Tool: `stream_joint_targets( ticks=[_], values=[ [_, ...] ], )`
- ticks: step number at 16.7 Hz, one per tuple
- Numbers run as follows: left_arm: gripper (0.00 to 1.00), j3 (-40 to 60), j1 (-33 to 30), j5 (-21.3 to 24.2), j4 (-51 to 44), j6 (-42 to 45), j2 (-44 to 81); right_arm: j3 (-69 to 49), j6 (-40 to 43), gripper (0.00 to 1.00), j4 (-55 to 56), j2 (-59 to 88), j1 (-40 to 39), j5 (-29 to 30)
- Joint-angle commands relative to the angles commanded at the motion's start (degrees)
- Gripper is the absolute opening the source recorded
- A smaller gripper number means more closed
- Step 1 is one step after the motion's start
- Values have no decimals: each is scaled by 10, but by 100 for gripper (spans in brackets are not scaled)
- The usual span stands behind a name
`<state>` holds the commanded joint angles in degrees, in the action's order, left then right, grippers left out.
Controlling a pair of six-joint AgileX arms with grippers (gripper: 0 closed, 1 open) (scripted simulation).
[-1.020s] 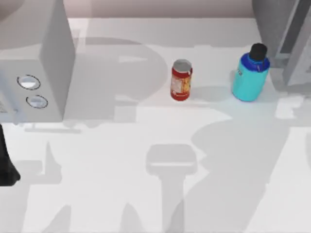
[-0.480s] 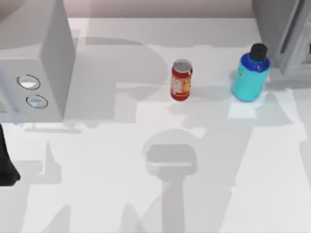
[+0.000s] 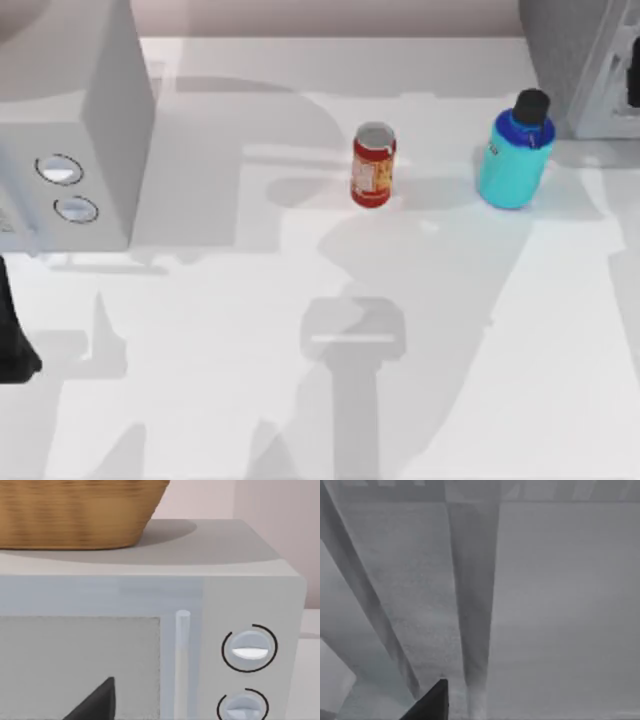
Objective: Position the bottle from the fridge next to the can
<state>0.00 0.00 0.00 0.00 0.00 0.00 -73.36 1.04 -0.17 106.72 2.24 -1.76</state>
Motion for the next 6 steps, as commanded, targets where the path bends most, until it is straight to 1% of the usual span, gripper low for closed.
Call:
stream_joint_targets(
  ticks=[3, 6],
  values=[
    [100, 0, 0, 0, 0, 0, 0, -66, -1, 100, -14, 50, 0, 2],
    [100, 0, 0, 0, 0, 0, 0, -90, -1, 100, -19, 68, 0, 3]
  ],
)
